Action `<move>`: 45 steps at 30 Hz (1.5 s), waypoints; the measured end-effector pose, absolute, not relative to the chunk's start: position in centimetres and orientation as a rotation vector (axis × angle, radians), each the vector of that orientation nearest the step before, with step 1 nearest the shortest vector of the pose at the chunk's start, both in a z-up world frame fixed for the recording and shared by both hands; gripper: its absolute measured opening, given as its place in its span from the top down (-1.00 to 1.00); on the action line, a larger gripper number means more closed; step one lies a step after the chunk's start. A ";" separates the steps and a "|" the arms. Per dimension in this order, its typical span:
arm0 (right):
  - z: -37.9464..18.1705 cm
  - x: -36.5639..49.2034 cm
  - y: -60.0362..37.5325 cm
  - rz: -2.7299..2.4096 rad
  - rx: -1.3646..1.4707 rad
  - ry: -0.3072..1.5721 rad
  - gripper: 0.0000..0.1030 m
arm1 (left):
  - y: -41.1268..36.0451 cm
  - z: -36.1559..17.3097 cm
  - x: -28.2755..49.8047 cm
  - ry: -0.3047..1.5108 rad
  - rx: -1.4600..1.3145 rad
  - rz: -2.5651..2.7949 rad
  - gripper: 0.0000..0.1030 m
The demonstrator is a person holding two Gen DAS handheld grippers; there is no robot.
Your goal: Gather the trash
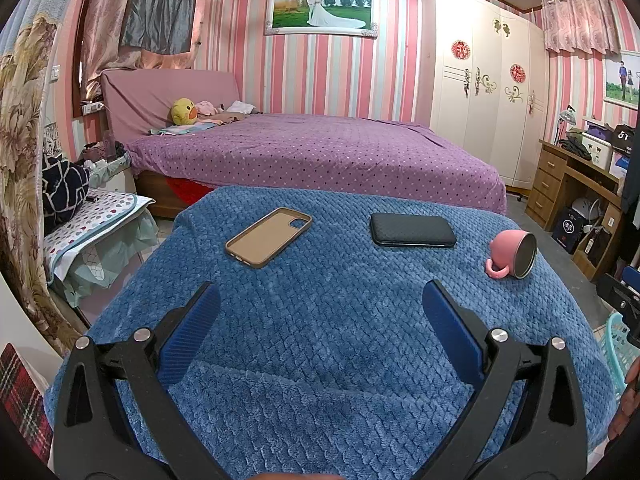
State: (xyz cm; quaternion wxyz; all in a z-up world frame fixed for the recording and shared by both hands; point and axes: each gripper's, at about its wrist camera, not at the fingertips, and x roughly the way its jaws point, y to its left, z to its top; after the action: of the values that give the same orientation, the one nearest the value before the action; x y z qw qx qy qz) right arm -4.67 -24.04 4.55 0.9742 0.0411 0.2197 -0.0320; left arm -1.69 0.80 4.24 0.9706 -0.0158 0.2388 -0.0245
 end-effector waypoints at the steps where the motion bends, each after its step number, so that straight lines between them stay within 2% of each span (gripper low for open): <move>1: 4.6 -4.7 -24.0 -0.065 0.083 0.442 -0.91 | 0.8 4.2 -1.7 0.482 -0.032 -0.049 -0.90; 45: 4.5 -4.7 -24.0 -0.067 0.075 0.451 -0.91 | 0.9 4.3 -1.7 0.483 -0.029 -0.048 -0.90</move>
State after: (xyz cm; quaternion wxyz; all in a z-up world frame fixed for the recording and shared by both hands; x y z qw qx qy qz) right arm -4.66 -24.02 4.49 0.9734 0.0372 0.2234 -0.0330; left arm -1.73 0.88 4.26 0.9706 -0.0145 0.2391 -0.0238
